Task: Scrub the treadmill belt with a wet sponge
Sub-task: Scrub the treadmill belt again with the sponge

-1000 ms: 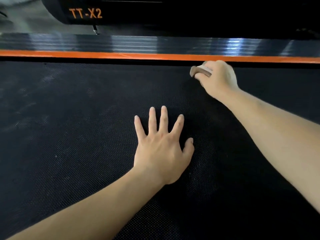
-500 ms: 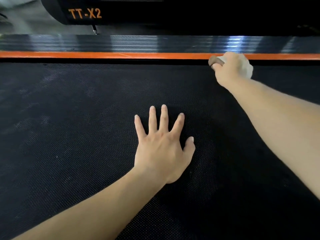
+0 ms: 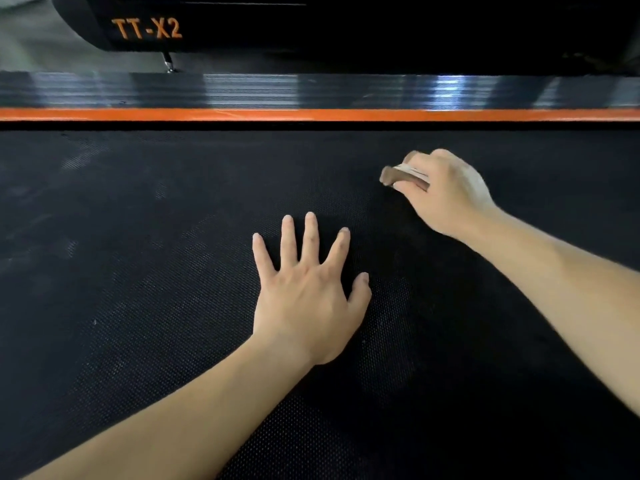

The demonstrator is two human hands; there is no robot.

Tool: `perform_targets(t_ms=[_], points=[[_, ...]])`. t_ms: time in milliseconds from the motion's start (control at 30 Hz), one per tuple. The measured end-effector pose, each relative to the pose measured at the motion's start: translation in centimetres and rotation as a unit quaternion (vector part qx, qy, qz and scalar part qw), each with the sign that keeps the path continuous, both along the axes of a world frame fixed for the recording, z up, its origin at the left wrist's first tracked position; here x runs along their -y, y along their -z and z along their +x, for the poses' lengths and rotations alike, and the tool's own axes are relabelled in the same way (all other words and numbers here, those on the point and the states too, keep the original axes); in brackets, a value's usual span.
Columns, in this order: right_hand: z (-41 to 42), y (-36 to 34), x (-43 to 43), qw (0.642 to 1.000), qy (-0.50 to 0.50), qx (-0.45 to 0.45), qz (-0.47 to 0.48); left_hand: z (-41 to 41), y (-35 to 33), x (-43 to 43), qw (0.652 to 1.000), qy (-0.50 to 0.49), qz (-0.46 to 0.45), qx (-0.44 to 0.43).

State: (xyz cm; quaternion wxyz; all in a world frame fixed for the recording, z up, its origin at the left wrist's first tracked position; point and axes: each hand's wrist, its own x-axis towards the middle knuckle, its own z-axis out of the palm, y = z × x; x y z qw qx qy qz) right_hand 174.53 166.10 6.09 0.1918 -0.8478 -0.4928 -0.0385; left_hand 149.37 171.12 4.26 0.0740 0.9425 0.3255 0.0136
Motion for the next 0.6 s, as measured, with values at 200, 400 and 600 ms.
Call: perform_targets(t_ms=[200,400,600], points=[[2.7,-1.4,2.5,0.979,0.202,0.002,0.012,-0.1,0.0,0.0,1.000,-0.002,-0.011,-0.007],[-3.6,-0.3,8.5,0.999,0.028,0.013,-0.011,0.0,-0.1,0.0,1.000,-0.004,-0.014,-0.011],[-5.4,-0.3,10.3,0.991,0.134,0.018,0.022,0.0,0.0,-0.1,1.000,-0.008,-0.004,-0.015]])
